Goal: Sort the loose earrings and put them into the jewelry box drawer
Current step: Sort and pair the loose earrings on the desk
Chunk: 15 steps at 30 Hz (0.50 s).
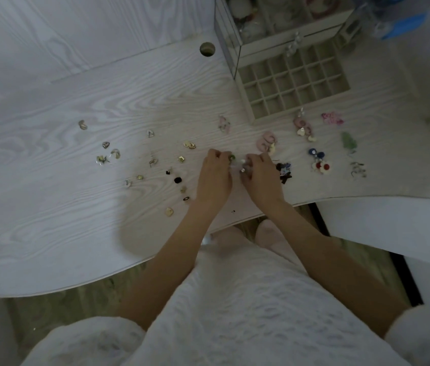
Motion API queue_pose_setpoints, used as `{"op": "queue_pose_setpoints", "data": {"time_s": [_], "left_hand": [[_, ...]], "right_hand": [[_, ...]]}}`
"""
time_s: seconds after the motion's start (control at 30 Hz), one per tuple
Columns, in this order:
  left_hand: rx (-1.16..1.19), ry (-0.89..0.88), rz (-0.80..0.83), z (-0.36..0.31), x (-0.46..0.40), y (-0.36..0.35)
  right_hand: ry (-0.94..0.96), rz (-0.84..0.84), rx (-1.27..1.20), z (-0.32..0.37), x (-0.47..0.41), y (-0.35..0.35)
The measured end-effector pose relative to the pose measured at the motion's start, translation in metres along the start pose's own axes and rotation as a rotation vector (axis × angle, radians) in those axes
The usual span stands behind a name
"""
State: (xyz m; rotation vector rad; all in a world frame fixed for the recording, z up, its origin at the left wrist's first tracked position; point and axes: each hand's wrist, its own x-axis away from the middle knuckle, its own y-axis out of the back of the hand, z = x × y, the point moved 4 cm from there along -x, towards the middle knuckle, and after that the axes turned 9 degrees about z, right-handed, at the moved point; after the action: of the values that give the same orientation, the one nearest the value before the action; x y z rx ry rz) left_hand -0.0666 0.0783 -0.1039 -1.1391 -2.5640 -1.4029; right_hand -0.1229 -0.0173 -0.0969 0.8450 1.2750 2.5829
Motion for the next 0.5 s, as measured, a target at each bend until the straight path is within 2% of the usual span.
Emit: {"op": "queue_pose_setpoints", "data": {"time_s": [0.37, 0.5], "left_hand": [[0.149, 0.102, -0.084, 0.006, -0.012, 0.010], [0.239, 0.046, -0.115, 0.008, -0.002, 0.016]], "right_hand": [[0.054, 0.027, 0.044, 0.022, -0.035, 0.007], [0.121, 0.002, 0.054, 0.021, -0.027, 0.009]]}}
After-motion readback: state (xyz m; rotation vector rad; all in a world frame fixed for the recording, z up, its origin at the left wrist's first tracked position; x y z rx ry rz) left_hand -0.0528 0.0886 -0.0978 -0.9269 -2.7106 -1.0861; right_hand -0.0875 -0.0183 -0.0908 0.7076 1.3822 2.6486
